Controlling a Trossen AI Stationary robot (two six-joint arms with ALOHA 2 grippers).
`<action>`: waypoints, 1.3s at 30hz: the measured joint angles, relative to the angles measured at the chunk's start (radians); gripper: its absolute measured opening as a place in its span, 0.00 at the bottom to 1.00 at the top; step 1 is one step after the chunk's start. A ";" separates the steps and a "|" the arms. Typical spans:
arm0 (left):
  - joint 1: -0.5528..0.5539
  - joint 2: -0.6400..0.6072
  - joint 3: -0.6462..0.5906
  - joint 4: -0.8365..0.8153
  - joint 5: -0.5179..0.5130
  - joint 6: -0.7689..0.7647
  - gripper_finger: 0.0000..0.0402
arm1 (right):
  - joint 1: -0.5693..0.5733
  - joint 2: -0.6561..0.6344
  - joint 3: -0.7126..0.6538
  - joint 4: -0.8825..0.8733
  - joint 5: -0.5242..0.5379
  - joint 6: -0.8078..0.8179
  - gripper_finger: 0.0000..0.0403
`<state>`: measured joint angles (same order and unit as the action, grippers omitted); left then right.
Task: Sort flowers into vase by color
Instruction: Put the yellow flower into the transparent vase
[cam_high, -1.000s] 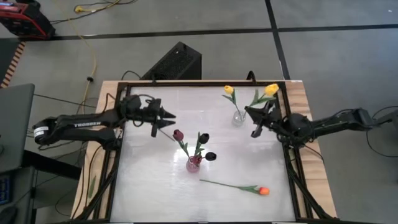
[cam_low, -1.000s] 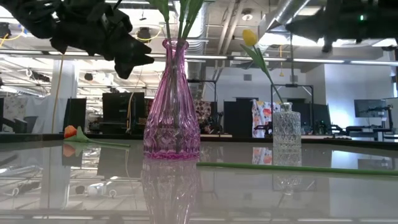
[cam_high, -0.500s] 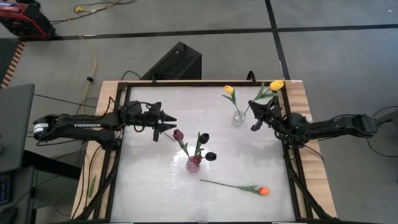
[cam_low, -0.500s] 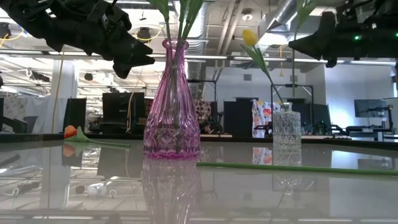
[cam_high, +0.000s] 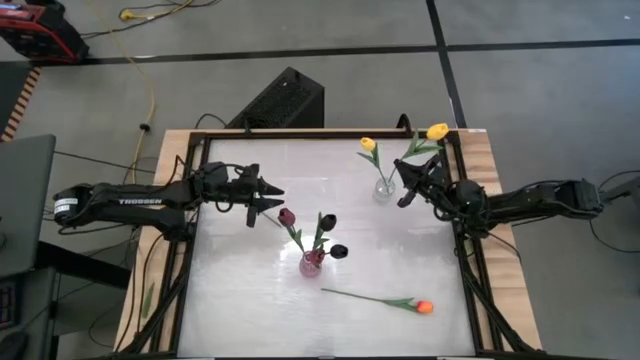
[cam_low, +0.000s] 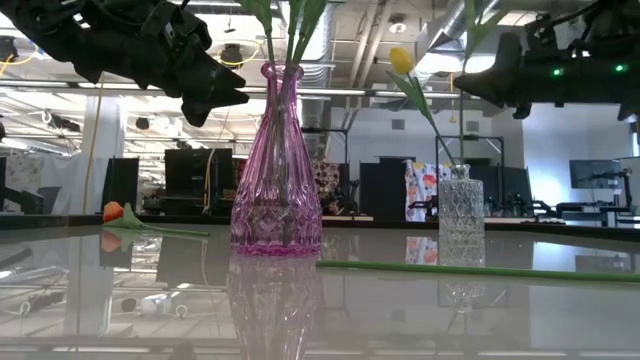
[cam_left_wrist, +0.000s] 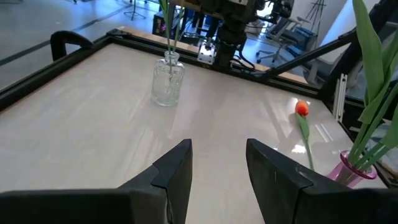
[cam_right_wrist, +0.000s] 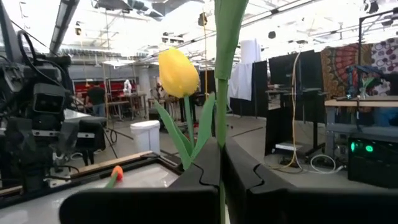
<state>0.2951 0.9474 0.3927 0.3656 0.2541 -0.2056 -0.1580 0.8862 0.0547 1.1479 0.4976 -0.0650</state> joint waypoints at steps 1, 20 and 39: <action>0.000 0.000 0.000 0.000 0.000 0.000 0.35 | -0.003 0.010 0.000 0.003 0.000 0.005 0.06; -0.015 0.000 0.000 -0.059 0.012 -0.001 0.35 | -0.004 0.041 0.000 -0.169 0.029 0.181 0.42; -0.088 0.001 0.000 -0.114 0.005 0.010 0.35 | 0.002 0.009 0.490 -1.481 -0.077 0.408 0.65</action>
<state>0.2075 0.9482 0.3927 0.2516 0.2587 -0.1958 -0.1556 0.8951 0.5448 -0.3330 0.4209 0.3429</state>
